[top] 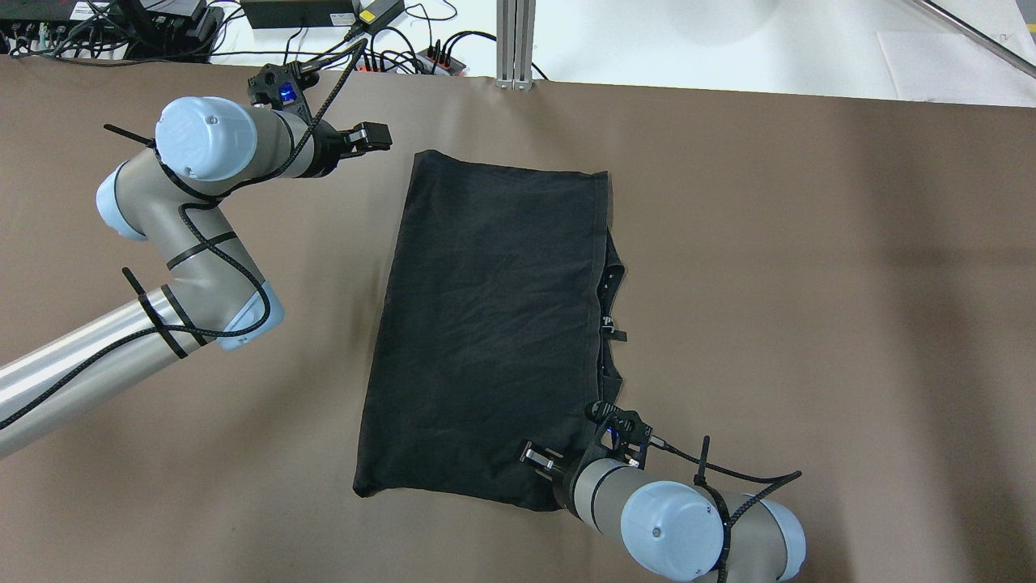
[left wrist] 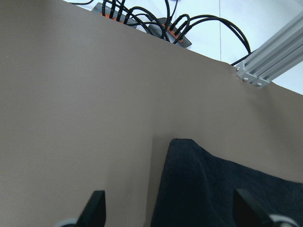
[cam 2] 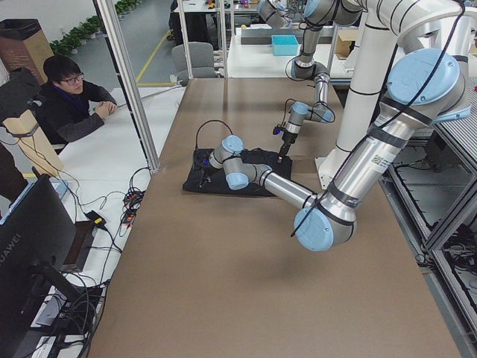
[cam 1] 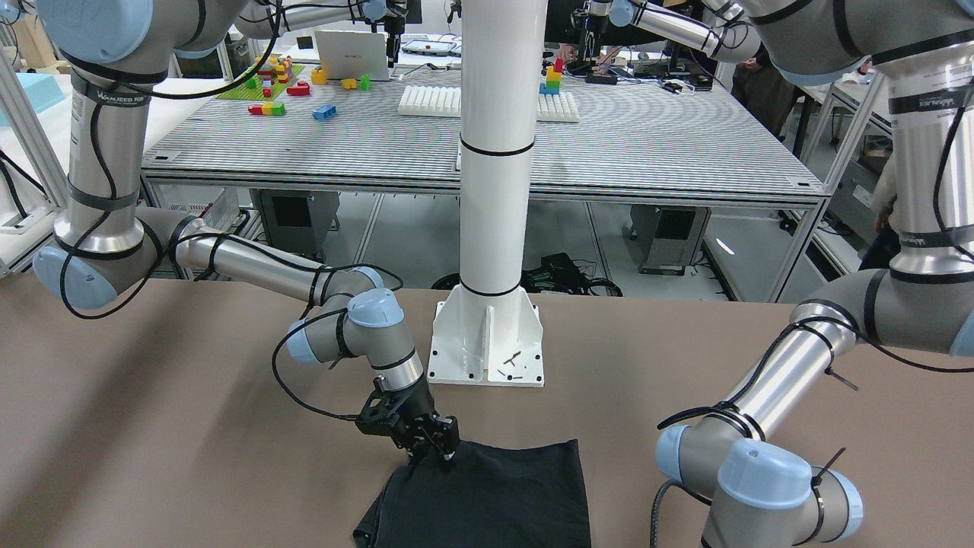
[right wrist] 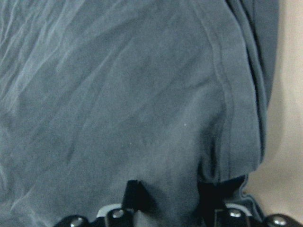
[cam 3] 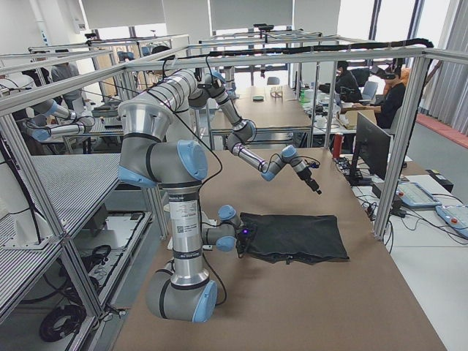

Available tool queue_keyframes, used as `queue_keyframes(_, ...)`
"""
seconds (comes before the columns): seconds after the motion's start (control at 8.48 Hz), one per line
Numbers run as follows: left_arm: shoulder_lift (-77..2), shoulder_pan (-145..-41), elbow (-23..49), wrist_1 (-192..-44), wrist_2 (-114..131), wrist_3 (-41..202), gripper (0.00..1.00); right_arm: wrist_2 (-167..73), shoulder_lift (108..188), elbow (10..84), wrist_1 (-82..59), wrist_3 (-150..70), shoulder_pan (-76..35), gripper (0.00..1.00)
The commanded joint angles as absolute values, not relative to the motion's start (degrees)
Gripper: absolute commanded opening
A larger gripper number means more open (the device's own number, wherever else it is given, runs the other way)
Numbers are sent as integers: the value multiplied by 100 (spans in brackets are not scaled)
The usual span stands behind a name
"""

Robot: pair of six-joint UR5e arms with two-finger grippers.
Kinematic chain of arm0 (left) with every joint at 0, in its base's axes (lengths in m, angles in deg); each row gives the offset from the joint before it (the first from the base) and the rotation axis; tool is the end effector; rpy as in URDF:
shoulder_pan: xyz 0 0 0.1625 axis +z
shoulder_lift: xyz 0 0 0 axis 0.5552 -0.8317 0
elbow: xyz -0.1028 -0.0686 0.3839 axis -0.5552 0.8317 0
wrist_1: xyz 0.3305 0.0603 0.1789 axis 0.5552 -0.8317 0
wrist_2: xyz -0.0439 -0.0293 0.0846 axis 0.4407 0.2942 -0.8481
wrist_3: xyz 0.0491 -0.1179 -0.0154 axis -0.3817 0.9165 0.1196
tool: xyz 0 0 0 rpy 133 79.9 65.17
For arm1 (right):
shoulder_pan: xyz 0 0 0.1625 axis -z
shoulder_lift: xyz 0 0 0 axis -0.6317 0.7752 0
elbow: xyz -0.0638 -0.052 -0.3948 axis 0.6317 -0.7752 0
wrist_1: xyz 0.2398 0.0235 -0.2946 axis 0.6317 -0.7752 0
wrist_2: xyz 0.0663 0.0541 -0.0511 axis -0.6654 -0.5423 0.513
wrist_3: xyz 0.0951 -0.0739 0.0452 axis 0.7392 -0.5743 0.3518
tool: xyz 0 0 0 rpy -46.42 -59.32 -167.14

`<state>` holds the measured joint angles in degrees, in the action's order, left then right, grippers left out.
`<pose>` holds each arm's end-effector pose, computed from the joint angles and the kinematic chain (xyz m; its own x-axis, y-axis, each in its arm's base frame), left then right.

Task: Fold clothes

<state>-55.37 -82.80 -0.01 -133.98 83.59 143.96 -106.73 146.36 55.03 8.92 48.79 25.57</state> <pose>0.3850 -0.6249 0.2875 0.3898 -0.1308 -0.9116 0.6124 0.7761 0.1504 -0.5536 -0.2882 0.3017 0.2784 0.3362 0.8997 -0.4381 0.8781 -0.1925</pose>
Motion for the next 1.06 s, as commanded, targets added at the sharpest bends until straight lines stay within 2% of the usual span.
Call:
queue_keyframes(0.0, -5538, -8277, -4, -13398, 8363, 14396, 95, -10689, 14564, 5520, 906, 4863, 2520, 0)
queue_keyframes(0.47, -5521, -8285, 101, -13459, 8477, 14483, 95, -10751, 14608, 5607, 906, 4741, 2459, 0)
queue_keyframes(0.59, -5312, -8286, 467, -13459, 8730, 14763, 95, -10777, 14625, 5852, 906, 4479, 2398, 0)
queue_keyframes(0.71, -4979, -8277, 1123, -13416, 9081, 15331, 95, -10778, 14747, 6150, 906, 4389, 2388, 0)
queue_keyframes(0.94, -3603, -7612, 2669, -13633, 8849, 15923, 95, -10813, 14915, 6512, 897, 4301, 2388, 0)
